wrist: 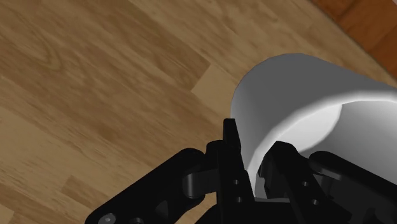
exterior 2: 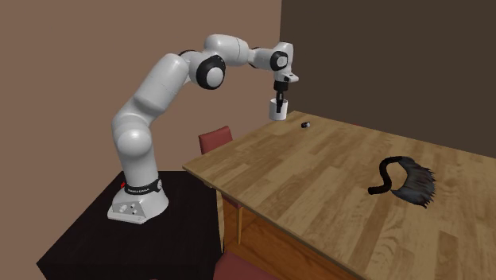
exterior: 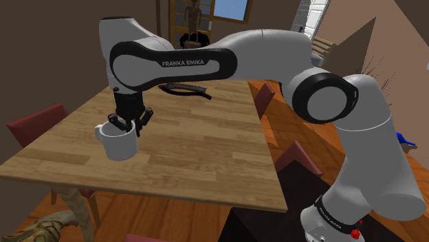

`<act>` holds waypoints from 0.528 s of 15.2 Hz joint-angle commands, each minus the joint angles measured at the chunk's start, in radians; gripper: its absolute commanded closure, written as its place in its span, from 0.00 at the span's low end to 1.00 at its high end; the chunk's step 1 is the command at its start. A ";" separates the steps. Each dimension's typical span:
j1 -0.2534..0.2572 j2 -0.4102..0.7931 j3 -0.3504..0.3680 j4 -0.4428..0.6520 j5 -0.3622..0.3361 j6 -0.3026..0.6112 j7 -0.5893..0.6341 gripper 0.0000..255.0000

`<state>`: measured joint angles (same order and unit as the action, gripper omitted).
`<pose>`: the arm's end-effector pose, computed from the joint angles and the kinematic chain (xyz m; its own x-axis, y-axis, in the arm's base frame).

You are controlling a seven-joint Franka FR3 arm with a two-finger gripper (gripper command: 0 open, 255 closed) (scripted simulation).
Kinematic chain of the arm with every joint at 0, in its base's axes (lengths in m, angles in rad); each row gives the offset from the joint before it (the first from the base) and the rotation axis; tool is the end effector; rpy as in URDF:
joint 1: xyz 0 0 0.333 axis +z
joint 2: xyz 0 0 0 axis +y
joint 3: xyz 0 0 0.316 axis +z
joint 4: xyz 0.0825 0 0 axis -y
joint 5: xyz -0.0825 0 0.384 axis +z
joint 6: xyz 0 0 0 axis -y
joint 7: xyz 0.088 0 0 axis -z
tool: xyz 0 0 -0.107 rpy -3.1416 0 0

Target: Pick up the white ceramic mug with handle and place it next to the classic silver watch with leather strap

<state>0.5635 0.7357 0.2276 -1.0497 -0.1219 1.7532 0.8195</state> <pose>0.5720 0.4851 0.4088 0.9975 -0.0611 -0.0354 -0.0614 -0.9981 -0.0098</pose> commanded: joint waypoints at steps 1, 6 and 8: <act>0.000 0.005 0.000 -0.016 -0.001 0.022 0.002 1.00; -0.004 0.012 -0.002 -0.073 -0.003 0.085 0.004 1.00; -0.005 0.016 -0.003 -0.092 -0.004 0.109 0.005 1.00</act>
<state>0.5595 0.7528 0.2251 -1.1270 -0.1259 1.8471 0.8236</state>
